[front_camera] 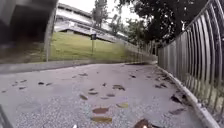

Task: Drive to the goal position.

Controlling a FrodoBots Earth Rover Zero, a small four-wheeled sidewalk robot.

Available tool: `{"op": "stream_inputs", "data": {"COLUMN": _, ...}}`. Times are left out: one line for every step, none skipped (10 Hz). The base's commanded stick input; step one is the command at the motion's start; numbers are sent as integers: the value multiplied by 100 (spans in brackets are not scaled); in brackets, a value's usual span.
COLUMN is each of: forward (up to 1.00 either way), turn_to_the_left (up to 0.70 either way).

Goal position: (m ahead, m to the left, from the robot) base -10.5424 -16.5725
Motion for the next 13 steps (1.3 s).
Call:
{"op": "stream_inputs", "data": {"forward": 50, "turn_to_the_left": 0}}
{"op": "stream_inputs", "data": {"forward": 50, "turn_to_the_left": 0}}
{"op": "stream_inputs", "data": {"forward": 50, "turn_to_the_left": 0}}
{"op": "stream_inputs", "data": {"forward": 50, "turn_to_the_left": 0}}
{"op": "stream_inputs", "data": {"forward": 50, "turn_to_the_left": 0}}
{"op": "stream_inputs", "data": {"forward": 50, "turn_to_the_left": 0}}
{"op": "stream_inputs", "data": {"forward": 50, "turn_to_the_left": 0}}
{"op": "stream_inputs", "data": {"forward": 50, "turn_to_the_left": 0}}
{"op": "stream_inputs", "data": {"forward": 50, "turn_to_the_left": -26}}
{"op": "stream_inputs", "data": {"forward": 50, "turn_to_the_left": -50}}
{"op": "stream_inputs", "data": {"forward": 50, "turn_to_the_left": -50}}
{"op": "stream_inputs", "data": {"forward": 50, "turn_to_the_left": -50}}
{"op": "stream_inputs", "data": {"forward": 50, "turn_to_the_left": -50}}
